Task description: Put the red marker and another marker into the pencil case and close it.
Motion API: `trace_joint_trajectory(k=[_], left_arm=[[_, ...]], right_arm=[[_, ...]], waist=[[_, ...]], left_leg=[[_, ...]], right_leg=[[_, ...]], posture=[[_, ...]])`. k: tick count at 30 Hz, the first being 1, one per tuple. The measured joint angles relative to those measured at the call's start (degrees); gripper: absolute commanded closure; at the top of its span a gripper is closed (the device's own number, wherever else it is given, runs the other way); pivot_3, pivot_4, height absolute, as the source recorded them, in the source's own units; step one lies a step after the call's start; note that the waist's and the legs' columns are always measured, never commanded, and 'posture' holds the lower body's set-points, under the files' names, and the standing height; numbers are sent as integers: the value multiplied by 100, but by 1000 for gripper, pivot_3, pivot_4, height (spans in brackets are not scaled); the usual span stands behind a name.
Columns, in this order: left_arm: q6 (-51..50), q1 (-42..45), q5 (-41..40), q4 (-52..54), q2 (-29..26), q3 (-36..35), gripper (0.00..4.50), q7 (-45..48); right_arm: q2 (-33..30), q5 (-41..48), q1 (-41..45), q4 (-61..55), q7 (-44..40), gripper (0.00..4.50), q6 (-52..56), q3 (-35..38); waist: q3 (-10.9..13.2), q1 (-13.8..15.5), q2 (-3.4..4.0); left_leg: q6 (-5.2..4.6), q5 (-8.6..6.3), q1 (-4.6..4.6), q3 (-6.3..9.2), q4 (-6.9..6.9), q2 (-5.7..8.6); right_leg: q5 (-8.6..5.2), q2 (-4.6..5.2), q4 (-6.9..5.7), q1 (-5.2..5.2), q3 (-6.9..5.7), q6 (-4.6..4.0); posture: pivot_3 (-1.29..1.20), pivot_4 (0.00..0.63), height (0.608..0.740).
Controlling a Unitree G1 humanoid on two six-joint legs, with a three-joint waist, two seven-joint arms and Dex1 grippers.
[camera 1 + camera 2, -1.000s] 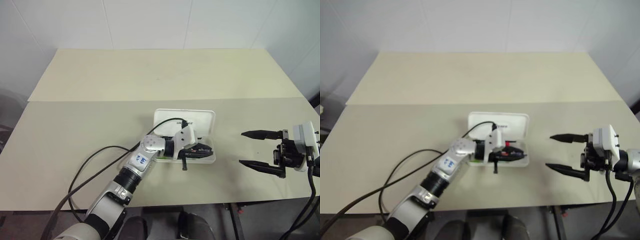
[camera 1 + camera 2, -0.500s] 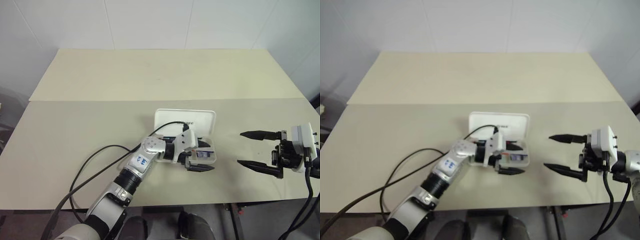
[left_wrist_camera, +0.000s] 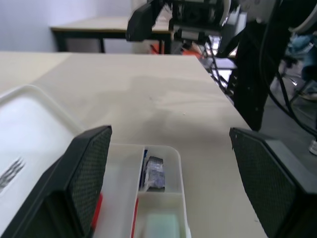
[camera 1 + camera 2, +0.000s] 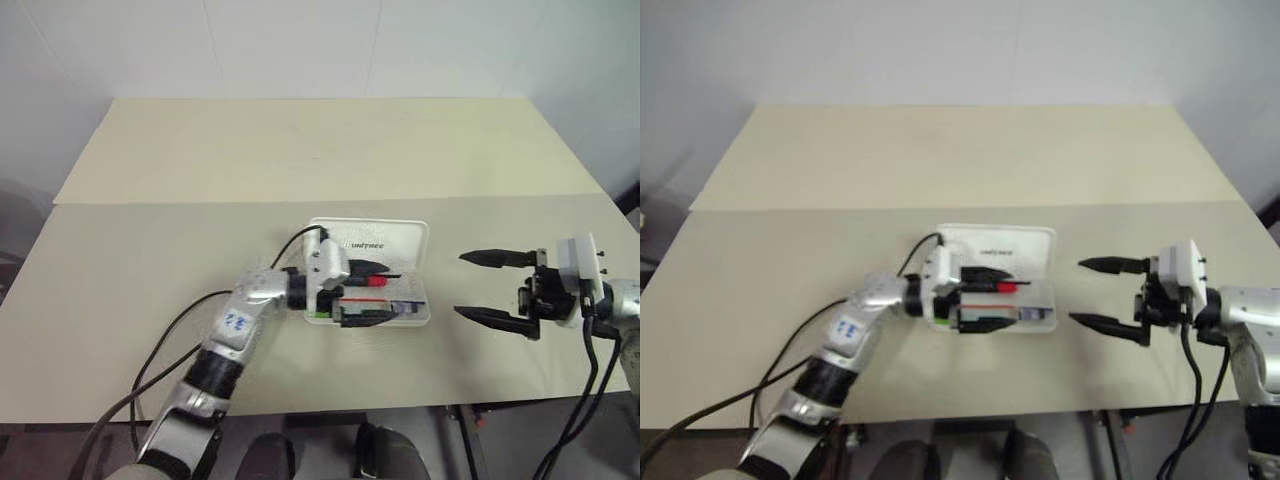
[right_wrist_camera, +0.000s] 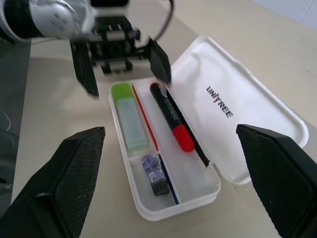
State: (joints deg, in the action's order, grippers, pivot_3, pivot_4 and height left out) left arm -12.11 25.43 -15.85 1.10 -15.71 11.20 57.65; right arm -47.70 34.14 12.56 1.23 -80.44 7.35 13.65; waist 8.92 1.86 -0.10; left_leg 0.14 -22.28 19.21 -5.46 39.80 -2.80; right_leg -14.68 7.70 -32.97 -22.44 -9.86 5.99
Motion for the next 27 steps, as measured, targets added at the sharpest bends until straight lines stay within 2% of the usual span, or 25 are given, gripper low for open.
trace_joint_trajectory(k=[4,6,8,12,17,27], left_arm=[[-119,-528,-277,640,-506,-432,435,-22],[-163,-747,-431,893,-721,-658,842,-39],[-172,-949,-556,1020,-962,-942,1384,-65],[-63,-1136,-576,957,-1395,-1532,2775,-245],[211,-1110,-539,710,-1476,-1826,4463,-499],[590,-635,-181,31,-1096,-1756,4463,-1244]], right_arm=[[121,-21,254,249,-135,0,-96,-106],[142,-35,422,388,-217,0,-138,-182],[157,-87,545,545,-322,0,-238,-235],[215,-144,776,839,-497,0,-369,-362],[279,-200,969,1062,-574,0,-493,-443],[288,-271,1136,1249,-621,0,-606,-463]], waist=[[0,-30,0],[0,-47,0],[0,-51,0],[1,-47,1],[1,-38,1],[0,-40,-1]], left_leg=[[0,0,0,-1,3,0],[0,0,-1,-1,3,0],[0,0,-3,0,1,-2],[0,0,-2,0,0,-3],[0,0,0,-2,-3,2],[0,0,-2,-6,-9,2]], right_leg=[[0,1,0,0,3,0],[0,0,-1,1,6,0],[0,-1,-2,0,7,-1],[0,-3,-2,-1,7,-1],[0,-1,-1,-1,12,-1],[0,-4,0,-2,12,0]], posture=[[0,150,740],[0,150,740],[0,150,740],[0,150,740],[0,150,740],[0,150,740]])
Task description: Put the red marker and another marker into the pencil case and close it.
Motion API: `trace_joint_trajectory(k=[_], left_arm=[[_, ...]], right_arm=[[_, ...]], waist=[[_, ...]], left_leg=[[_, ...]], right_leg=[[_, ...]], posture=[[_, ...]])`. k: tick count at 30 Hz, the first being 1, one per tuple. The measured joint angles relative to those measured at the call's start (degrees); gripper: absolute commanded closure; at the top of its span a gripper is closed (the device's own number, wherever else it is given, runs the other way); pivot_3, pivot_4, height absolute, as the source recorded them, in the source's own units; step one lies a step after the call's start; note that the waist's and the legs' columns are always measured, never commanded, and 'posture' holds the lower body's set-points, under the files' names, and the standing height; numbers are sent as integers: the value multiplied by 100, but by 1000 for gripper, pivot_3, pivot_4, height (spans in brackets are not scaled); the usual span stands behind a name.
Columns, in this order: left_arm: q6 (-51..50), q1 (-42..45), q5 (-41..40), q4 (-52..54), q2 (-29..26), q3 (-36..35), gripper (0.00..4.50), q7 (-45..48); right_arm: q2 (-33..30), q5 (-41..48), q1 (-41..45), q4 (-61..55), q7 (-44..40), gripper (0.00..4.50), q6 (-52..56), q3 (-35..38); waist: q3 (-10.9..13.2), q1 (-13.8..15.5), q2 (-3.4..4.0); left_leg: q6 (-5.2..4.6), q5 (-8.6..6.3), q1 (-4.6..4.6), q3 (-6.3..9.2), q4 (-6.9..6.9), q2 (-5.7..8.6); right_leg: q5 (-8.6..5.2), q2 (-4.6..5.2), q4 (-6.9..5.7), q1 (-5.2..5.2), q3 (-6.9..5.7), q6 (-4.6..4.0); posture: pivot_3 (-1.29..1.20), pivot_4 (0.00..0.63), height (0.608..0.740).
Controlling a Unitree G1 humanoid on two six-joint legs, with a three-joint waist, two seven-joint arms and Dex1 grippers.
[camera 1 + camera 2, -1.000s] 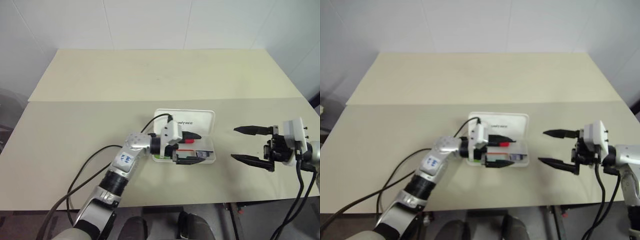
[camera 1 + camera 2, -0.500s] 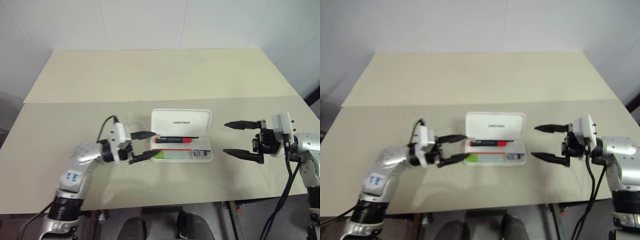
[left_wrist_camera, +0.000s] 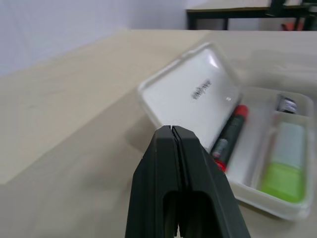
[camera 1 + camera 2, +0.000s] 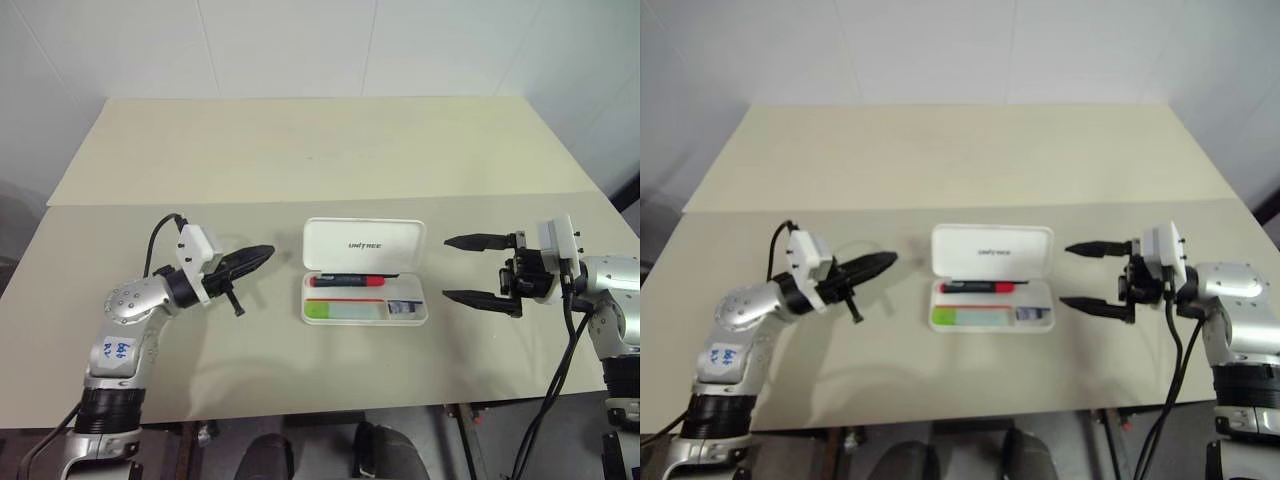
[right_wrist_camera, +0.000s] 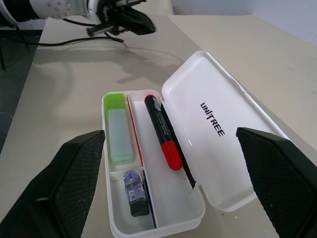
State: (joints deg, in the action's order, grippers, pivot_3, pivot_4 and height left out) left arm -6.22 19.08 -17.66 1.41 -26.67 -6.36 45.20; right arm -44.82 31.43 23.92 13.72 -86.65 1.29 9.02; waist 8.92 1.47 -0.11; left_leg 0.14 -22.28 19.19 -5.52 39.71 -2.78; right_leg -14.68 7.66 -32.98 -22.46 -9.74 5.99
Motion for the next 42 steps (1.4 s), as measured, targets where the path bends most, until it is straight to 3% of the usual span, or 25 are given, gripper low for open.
trace_joint_trajectory(k=[7,14,23,31,42], left_arm=[[145,815,500,-1045,398,215,4463,-722],[267,1361,560,-1808,782,584,4463,-492],[285,1379,109,-1462,880,749,4463,499],[278,1011,184,-848,127,1318,4463,1675],[-5,1083,1060,-667,216,2256,4463,1442]], right_arm=[[-6,-2,-19,0,0,0,-9,11],[-7,-10,-33,3,2,0,-24,14],[-7,-53,-142,-20,47,0,-23,14],[-7,-49,-224,-150,89,0,9,21],[-7,21,-183,-677,250,0,287,32]], waist=[[-1,2,-2],[-1,-9,-2],[0,-4,-3],[0,-3,-1],[0,1,-2]], left_leg=[[0,0,0,-3,1,0],[0,0,2,-6,-7,1],[0,0,2,-7,-3,0],[0,0,1,-8,1,-1],[0,0,1,-7,1,-1]], right_leg=[[1,-2,0,0,0,2],[1,-4,2,-4,-5,3],[1,-3,3,-3,-3,3],[1,-3,3,-3,0,3],[1,-3,3,-2,3,3]], posture=[[0,150,740],[0,150,740],[0,150,740],[0,150,740],[0,150,740]])
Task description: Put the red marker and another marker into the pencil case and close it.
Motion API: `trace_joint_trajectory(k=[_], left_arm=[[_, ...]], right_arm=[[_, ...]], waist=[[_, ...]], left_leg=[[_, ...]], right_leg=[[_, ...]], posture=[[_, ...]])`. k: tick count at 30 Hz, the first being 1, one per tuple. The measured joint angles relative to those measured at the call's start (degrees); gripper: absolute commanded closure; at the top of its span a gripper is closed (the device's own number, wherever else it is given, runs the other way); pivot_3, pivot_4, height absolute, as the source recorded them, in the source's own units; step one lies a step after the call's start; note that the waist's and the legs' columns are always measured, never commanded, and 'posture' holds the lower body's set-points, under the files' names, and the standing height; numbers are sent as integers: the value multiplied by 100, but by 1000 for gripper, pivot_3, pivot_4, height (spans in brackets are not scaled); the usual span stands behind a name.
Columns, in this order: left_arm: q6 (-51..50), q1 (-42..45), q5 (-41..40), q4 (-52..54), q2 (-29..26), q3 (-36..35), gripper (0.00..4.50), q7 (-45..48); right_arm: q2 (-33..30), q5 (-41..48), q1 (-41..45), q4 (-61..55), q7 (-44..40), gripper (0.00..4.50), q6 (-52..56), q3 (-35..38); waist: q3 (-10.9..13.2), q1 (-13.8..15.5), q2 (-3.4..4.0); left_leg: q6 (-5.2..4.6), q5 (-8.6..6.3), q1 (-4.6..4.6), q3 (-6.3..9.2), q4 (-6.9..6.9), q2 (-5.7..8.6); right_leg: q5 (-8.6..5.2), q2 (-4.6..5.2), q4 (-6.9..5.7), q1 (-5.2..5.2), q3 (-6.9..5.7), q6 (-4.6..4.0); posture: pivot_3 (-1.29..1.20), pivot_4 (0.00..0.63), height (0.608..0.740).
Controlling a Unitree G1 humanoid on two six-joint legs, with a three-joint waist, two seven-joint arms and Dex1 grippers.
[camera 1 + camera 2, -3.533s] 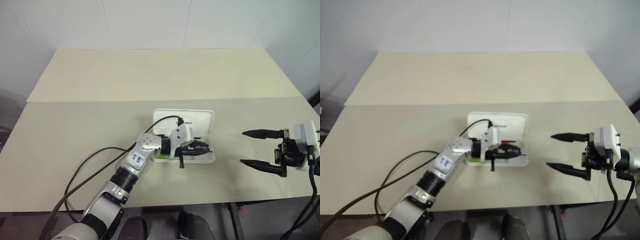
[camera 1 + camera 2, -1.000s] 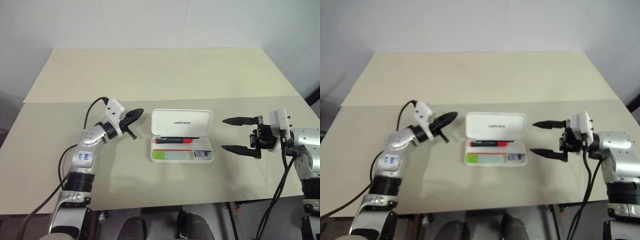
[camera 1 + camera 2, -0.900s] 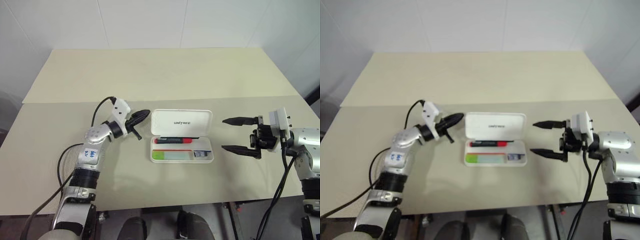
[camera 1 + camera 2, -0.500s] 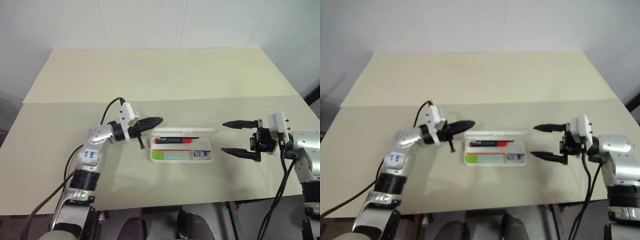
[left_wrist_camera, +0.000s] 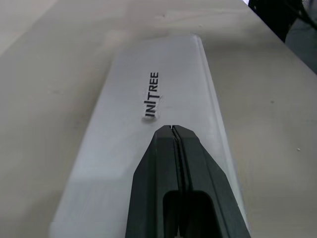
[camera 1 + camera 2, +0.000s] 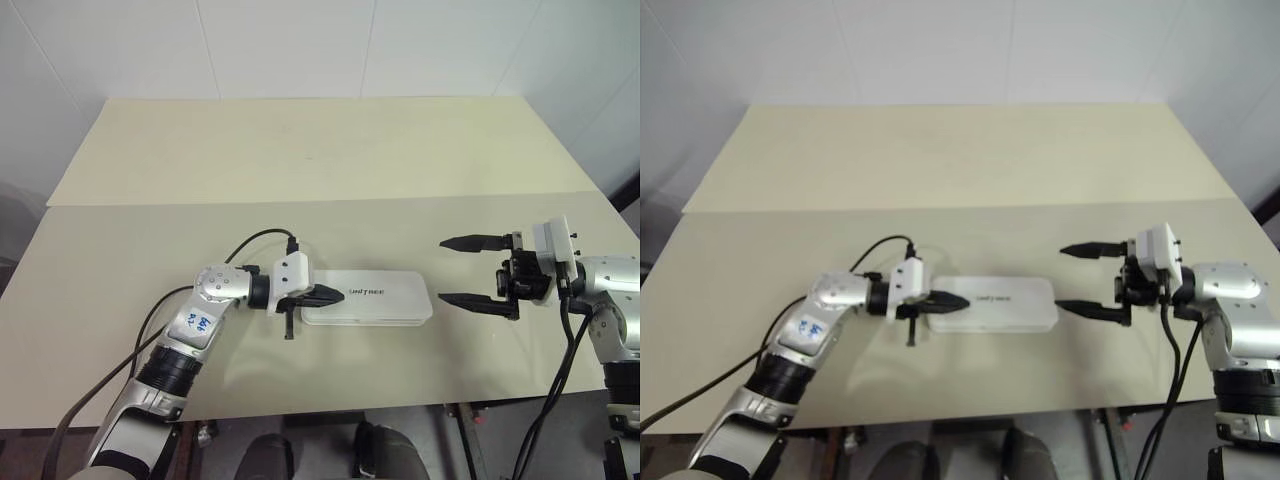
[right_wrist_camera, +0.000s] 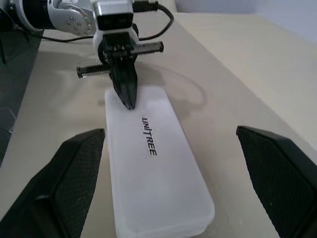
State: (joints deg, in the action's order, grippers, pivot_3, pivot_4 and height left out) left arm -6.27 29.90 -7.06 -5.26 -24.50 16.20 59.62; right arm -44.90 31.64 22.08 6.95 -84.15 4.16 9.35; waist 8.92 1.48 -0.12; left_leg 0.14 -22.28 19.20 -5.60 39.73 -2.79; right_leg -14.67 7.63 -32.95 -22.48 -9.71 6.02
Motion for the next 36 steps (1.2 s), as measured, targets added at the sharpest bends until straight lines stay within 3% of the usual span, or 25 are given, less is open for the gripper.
trace_joint_trajectory(k=[6,16,23,27,36], left_arm=[[-313,258,361,100,101,343,4463,-168],[-1000,239,387,575,92,488,4463,-232],[-1349,-178,-372,925,149,-381,4463,-401],[-1297,-672,-933,1235,-214,-1082,4463,-256],[-724,-1511,-1532,1445,-766,-2254,1543,-105]], right_arm=[[0,101,-16,-488,189,0,211,3],[-107,95,-333,-308,172,0,133,63],[-106,-55,-234,114,95,0,-299,62],[-109,-194,-73,520,-20,0,-546,12],[-55,-461,-17,1383,-233,0,-1116,-16]], waist=[[-2,5,-2],[-3,-1,-3],[-2,-11,-3],[-1,-24,-2],[1,-19,2]], left_leg=[[0,0,-2,1,1,0],[0,0,-4,2,2,0],[0,0,-1,3,4,-2],[0,0,-3,3,1,-3],[0,0,-2,3,2,-1]], right_leg=[[0,0,-1,2,2,0],[0,-1,-2,2,5,0],[0,0,-2,0,8,0],[0,0,-2,-2,11,0],[0,1,-1,0,19,0]], posture=[[0,150,740],[0,150,740],[0,150,740],[0,150,740],[0,150,740]])
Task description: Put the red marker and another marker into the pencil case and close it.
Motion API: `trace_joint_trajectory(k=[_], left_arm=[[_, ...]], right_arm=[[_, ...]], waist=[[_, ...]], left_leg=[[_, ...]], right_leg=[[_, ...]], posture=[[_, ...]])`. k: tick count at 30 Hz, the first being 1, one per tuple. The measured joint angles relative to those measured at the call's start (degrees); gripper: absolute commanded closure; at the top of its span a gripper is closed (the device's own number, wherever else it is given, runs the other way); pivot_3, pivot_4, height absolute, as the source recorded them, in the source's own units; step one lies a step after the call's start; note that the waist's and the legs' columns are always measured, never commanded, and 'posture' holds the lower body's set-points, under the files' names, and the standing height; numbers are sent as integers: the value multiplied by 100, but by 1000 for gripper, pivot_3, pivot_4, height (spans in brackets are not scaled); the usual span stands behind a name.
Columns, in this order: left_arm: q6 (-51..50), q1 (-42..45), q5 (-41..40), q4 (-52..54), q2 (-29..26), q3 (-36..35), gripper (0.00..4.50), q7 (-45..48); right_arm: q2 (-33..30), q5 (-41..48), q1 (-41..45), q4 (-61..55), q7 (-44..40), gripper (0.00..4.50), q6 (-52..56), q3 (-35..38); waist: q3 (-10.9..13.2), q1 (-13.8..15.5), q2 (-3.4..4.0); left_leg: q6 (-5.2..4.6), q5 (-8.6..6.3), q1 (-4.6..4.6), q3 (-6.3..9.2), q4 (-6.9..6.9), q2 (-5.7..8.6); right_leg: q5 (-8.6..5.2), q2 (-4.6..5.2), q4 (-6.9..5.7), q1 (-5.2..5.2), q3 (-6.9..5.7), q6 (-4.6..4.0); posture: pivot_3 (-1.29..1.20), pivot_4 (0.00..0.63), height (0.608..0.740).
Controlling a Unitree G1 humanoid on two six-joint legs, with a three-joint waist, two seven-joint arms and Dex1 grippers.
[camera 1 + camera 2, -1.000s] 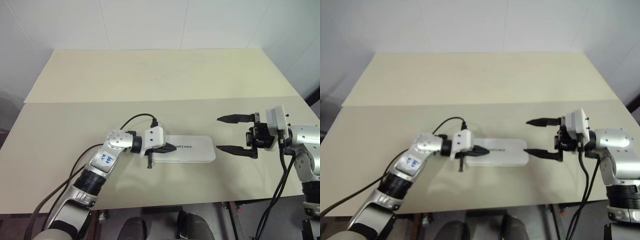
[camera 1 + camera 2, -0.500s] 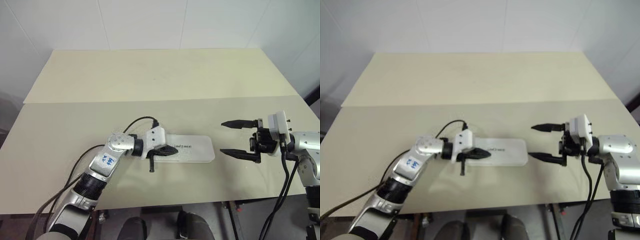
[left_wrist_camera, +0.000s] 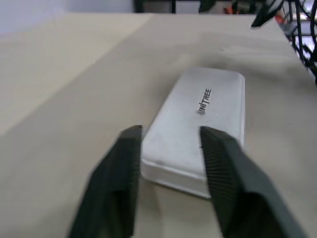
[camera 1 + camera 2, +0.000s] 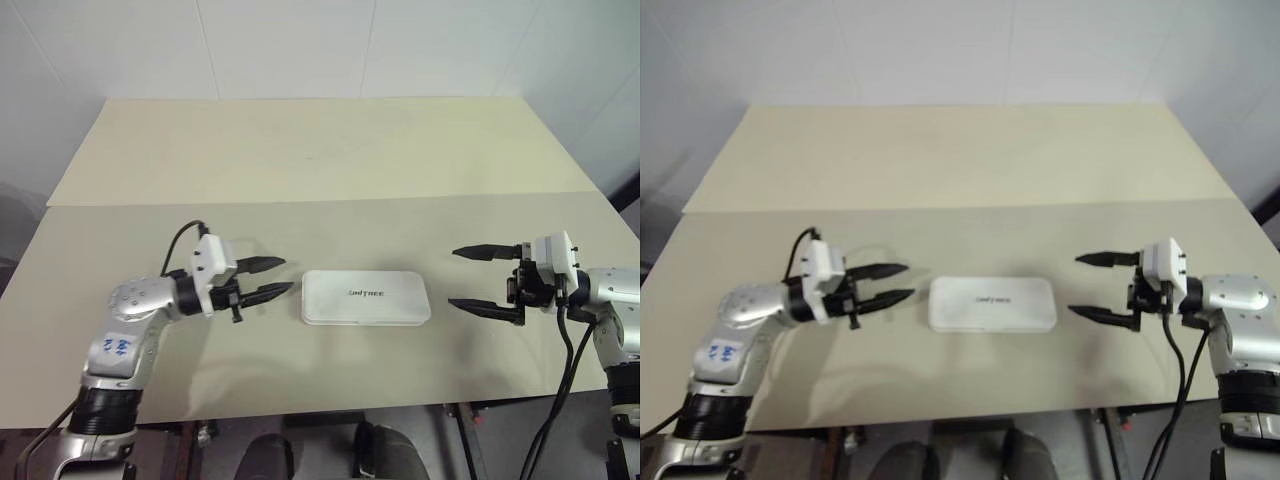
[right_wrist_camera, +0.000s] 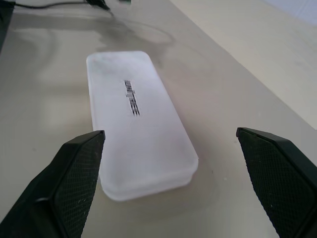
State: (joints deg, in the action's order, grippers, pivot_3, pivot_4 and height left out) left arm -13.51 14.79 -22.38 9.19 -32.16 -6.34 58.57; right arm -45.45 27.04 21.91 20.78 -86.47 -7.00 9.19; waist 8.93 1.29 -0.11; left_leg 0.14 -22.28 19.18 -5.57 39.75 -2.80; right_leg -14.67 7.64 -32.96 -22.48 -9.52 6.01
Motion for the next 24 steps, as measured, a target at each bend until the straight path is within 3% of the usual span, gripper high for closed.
trace_joint_trajectory(k=[4,16,24], left_arm=[[-1,-244,-255,202,-138,-287,106,31],[48,-460,-313,441,-205,-372,45,-382],[12,-889,-317,567,-527,-580,45,-387]], right_arm=[[3,-18,79,249,-50,0,-173,0],[-383,-74,438,1263,-121,0,-436,86],[-553,-186,608,1829,-153,0,-702,187]], waist=[[0,-7,1],[1,-5,3],[4,-58,7]], left_leg=[[0,0,-2,-2,-1,-1],[0,0,-1,-5,-7,0],[0,0,-4,-12,-8,-3]], right_leg=[[0,-2,-1,-1,3,0],[0,-3,1,-4,7,0],[0,-4,1,-5,12,0]], posture=[[0,150,740],[0,150,740],[0,150,740]])
